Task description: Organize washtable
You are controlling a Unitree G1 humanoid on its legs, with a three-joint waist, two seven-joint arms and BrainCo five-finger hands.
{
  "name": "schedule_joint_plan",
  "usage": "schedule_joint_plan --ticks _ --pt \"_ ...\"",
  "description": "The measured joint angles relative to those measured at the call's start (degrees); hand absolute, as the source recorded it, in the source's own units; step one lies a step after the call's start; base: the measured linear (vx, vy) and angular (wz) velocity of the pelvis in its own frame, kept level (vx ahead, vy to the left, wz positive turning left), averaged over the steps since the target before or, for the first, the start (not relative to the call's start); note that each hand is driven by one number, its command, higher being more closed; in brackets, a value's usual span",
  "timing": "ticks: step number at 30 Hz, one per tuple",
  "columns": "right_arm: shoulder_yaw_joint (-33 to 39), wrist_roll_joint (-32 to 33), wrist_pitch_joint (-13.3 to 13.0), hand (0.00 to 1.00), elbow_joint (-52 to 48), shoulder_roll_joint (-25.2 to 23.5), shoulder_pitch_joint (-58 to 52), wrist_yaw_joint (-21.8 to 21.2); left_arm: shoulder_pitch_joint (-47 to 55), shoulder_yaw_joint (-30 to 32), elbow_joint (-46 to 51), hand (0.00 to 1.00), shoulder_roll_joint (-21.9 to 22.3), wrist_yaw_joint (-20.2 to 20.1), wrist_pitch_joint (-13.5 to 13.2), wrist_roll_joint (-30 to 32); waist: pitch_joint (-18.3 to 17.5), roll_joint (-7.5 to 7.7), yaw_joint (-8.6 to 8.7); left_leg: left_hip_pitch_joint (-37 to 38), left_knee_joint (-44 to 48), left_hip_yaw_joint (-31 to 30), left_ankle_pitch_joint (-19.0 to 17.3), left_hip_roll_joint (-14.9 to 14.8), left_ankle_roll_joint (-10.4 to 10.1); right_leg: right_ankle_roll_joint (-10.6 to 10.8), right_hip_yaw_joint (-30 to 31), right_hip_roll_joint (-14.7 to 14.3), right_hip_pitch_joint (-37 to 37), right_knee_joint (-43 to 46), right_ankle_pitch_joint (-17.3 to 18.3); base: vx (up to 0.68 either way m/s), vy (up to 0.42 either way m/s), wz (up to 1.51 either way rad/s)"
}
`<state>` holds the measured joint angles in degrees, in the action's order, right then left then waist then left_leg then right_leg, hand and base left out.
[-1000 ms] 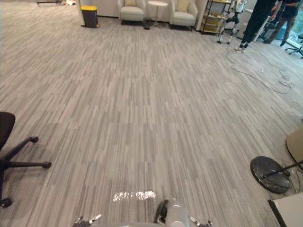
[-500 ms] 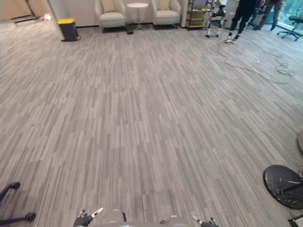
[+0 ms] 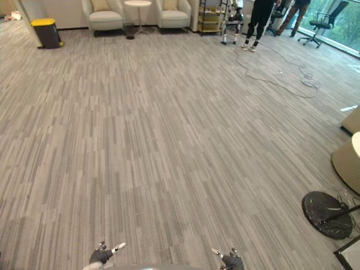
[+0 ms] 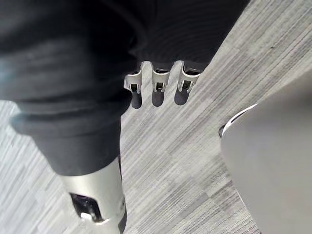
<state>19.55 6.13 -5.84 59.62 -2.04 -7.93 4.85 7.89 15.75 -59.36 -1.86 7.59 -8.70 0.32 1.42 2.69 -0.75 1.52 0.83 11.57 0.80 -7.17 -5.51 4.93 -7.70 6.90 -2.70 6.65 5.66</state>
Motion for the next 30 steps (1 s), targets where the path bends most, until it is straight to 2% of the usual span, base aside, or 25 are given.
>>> schedule_joint_plan --ticks 1,2,5,10,13,14,18,27,30 --pt "0.01 0.01 -0.01 0.0 0.2 0.13 0.05 -0.02 0.0 0.0 -0.1 0.0 -0.01 0.01 -0.08 -0.1 -0.07 0.02 -0.05 0.66 -1.61 -0.07 0.89 0.2 0.03 0.0 -0.07 0.02 -0.05 -0.29 0.0 -0.08 0.0 0.03" --pt "0.11 0.01 -0.01 0.0 0.54 0.51 0.2 -0.02 -0.02 0.0 -0.95 0.0 0.23 0.02 -0.54 -0.75 -0.36 -0.46 -0.07 2.42 -5.9 -0.19 3.36 0.66 0.1 0.05 -0.31 -0.05 -0.12 -0.95 0.05 -0.09 0.002 0.03" --pt "0.16 0.07 0.02 0.0 1.56 1.42 0.9 -0.04 -0.05 -0.05 -1.28 0.0 0.51 0.0 -0.57 -1.53 -0.05 -0.97 0.02 2.65 -6.69 -0.65 3.93 1.37 0.44 0.55 -0.75 0.21 -0.06 -0.86 0.49 -0.12 0.029 0.03" --pt "0.14 0.1 0.05 0.0 2.44 2.28 1.0 -0.04 0.01 -0.45 -1.9 0.0 0.37 -0.07 -0.66 -2.47 -0.34 -1.04 -0.02 2.04 -6.72 -2.46 3.86 2.52 0.44 1.55 -1.6 1.18 -0.2 -0.93 1.11 -0.09 0.043 0.13" --pt "0.19 0.1 0.0 0.0 3.73 2.55 1.53 -0.04 0.03 -0.47 -1.97 0.0 0.01 -0.13 -0.68 -3.25 -0.33 -0.71 0.0 1.62 -6.72 -3.38 3.72 3.4 0.63 1.88 -1.36 1.42 -0.24 -1.26 1.06 -0.01 0.049 0.12" --pt "0.28 0.05 0.01 0.0 4.89 2.47 1.93 -0.06 0.16 -0.45 -2.46 0.0 -1.5 -0.19 -0.7 -4.25 -0.59 -0.07 -0.06 1.34 -6.71 -3.65 3.57 4.35 0.84 2.65 -0.34 1.86 -0.92 -2.97 0.47 0.08 0.078 0.08" --pt "0.36 0.03 0.02 0.0 6.61 2.55 2.52 -0.05 0.13 -0.46 -3.4 0.0 -2.42 -0.2 -0.72 -4.27 -0.46 0.53 -0.01 1.98 -6.7 -3.63 3.41 4.9 1.67 2.44 -0.33 2.21 -2.11 -3.99 -0.24 0.08 0.022 0.02" --pt "0.12 0.09 -0.01 0.0 7.04 2.6 3.48 -0.06 0.27 -0.72 -3.75 0.0 -2.86 -0.19 -0.76 -4.32 0.31 0.44 0.0 2.59 -6.71 -3.76 3.09 5.16 2.03 2.4 -0.5 2.34 -3.21 -4.74 -0.23 0.01 0.0 0.0" --pt "-0.29 0.13 -0.21 0.0 7.03 2.59 3.47 -0.06 1.01 -2.6 -3.69 0.0 -3.14 -1.28 -1.78 -5.33 0.32 0.45 0.02 2.64 -6.72 -3.73 3.08 5.17 2.04 2.39 -0.54 2.38 -3.21 -4.71 -0.22 -0.04 -0.003 -0.01"
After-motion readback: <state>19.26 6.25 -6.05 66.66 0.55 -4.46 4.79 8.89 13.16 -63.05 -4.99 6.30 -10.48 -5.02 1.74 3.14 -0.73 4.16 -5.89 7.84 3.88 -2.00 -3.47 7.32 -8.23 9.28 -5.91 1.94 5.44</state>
